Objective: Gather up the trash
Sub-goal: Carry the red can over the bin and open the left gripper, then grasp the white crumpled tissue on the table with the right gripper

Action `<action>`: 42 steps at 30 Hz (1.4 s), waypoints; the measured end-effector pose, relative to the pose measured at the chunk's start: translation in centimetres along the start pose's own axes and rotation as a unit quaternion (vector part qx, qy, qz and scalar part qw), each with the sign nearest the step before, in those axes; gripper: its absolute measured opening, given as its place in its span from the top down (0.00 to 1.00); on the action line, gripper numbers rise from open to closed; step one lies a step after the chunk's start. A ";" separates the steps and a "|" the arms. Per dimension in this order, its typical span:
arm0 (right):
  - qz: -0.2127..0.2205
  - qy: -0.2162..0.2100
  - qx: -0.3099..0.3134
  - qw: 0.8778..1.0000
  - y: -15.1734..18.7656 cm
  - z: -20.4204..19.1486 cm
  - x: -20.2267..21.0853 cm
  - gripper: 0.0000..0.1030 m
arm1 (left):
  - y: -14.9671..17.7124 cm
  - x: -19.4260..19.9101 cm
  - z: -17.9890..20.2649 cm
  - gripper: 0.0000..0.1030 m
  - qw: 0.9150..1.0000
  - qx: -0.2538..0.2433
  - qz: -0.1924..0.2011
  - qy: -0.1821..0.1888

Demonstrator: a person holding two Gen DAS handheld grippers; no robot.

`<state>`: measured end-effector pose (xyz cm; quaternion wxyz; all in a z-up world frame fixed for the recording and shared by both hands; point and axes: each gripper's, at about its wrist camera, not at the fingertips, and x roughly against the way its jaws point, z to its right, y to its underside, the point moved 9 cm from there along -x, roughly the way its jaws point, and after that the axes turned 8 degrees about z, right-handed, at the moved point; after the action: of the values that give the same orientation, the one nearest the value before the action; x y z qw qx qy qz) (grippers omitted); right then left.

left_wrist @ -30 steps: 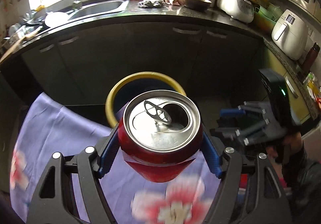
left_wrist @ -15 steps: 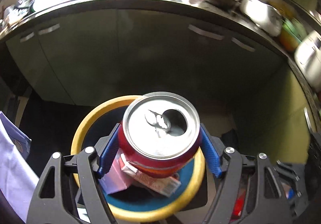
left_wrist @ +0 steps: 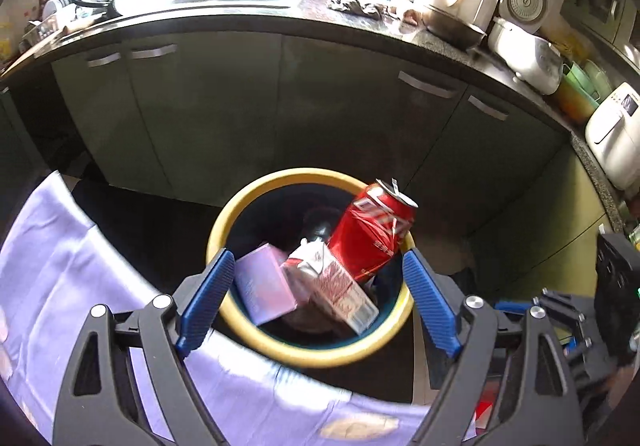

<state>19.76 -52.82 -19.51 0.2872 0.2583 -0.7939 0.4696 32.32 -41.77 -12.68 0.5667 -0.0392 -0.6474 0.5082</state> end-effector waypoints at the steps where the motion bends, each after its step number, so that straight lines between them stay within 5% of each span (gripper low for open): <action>1: 0.003 0.000 0.001 1.000 -0.1 -0.2 0.2 0.32 | 0.2 1.3 -0.4 0.21 1.000 0.003 0.006 -0.002; 8: 0.007 -0.006 0.029 1.000 -0.5 -2.2 1.3 0.32 | 1.7 11.5 -2.4 0.15 0.996 0.016 0.086 -0.020; 12: -0.001 -0.020 0.063 0.998 -0.2 -4.9 1.5 0.31 | 5.1 18.5 -6.0 0.12 0.987 0.074 0.130 -0.051; 20: -0.047 -0.083 0.180 0.979 3.2 -15.8 0.0 0.31 | 13.6 30.3 -16.2 0.10 0.945 0.170 0.206 -0.188; 28: -0.110 -0.164 0.275 0.941 9.9 -28.5 -2.2 0.31 | 19.8 34.9 -21.5 0.09 0.916 0.199 0.226 -0.266; 35: -0.145 -0.189 0.345 0.908 15.0 -36.1 -5.5 0.32 | 22.6 35.3 -23.0 0.09 0.913 0.221 0.223 -0.260; 42: -0.152 -0.167 0.358 0.906 16.7 -38.6 -8.8 0.35 | 22.8 35.2 -22.1 0.08 0.918 0.213 0.221 -0.251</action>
<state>22.89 -9.96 -20.42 0.1060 0.5359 -0.5599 0.6230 24.98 4.77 -7.76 0.2540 0.0696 -0.6196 0.7394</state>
